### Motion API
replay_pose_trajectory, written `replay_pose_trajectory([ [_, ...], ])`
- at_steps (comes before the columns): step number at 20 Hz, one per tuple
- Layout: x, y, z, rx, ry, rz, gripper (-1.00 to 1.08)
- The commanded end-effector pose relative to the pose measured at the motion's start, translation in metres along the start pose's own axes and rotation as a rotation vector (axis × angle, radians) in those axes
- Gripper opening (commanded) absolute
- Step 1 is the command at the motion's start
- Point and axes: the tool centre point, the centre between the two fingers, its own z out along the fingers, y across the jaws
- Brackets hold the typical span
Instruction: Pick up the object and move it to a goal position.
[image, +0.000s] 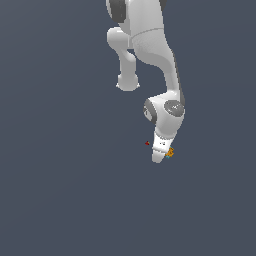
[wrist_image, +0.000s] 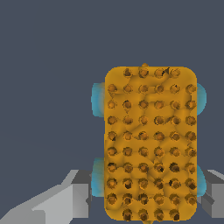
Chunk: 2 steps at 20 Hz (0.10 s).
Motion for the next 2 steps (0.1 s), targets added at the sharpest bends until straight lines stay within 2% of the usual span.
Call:
replay_pose_trajectory([
  [1,0.0028,-0.0037,-0.0005,-0.001,0.0,0.002,-1.0],
  [2,0.003,-0.0039,-0.0006,-0.001,0.0,0.002,-1.0],
])
